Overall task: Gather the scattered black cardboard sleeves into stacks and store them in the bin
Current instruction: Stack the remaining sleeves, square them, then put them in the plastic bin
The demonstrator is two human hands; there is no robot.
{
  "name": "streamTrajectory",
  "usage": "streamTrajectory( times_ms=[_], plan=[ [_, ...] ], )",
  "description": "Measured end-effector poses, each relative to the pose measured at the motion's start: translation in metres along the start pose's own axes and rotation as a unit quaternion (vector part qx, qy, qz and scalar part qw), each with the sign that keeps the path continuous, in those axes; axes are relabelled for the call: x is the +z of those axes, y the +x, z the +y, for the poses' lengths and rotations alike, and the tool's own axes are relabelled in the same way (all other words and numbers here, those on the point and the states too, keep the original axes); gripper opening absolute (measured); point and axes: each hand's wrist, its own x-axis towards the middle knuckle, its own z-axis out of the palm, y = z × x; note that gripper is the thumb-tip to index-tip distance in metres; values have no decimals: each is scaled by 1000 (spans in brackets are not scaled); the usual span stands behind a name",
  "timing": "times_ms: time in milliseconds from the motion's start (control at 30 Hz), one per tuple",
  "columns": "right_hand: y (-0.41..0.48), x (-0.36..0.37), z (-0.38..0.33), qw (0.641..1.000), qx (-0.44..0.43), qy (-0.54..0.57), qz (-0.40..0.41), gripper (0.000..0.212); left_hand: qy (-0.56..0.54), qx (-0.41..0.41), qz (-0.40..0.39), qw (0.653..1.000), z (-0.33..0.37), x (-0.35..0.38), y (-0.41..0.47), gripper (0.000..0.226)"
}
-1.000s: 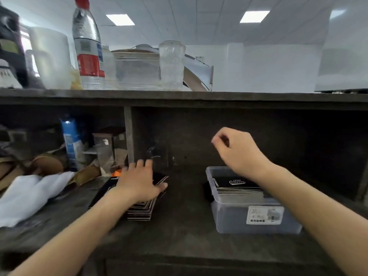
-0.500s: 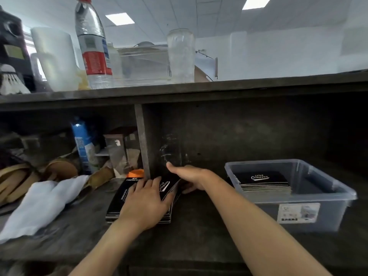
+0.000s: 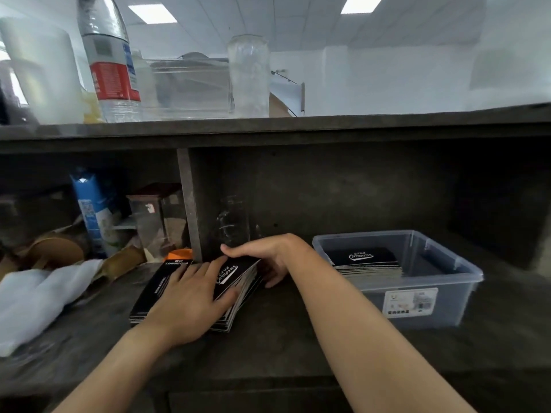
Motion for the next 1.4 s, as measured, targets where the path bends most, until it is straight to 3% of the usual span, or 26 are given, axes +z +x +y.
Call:
streamTrajectory(
  times_ms=[167, 300, 433, 633, 733, 967, 1133, 1300, 1400],
  plan=[
    [-24, 3, 4, 996, -3, 82, -28, 91, -21, -4, -7, 1000, -2, -2, -6, 89],
    [-50, 0, 3, 992, -82, 71, 58, 79, -46, -13, 26, 999, 0, -7, -9, 114],
    [-106, -44, 0, 970, -159, 77, 170, 86, -155, -9, 94, 983, 12, -28, 0, 127],
    [-195, -133, 59, 946, -108, 148, 269, 60, -219, 62, 84, 970, 44, -49, 14, 101],
    [-197, -148, 98, 943, -51, 148, 293, 62, -271, 91, 49, 957, 73, -39, 20, 92],
    [-183, -133, 125, 952, 0, 176, 249, 50, -346, 119, -3, 931, 125, -10, 28, 48],
    [-173, -144, 130, 965, 45, 128, 222, 63, -333, 118, -42, 935, 129, 3, 22, 44],
    [-166, -155, 139, 977, 117, -14, 180, 107, -322, 106, -36, 940, 135, 5, 22, 57],
    [-173, -148, 134, 974, 137, -36, 178, 99, -315, 103, -35, 943, 136, 4, 21, 61]
  ],
)
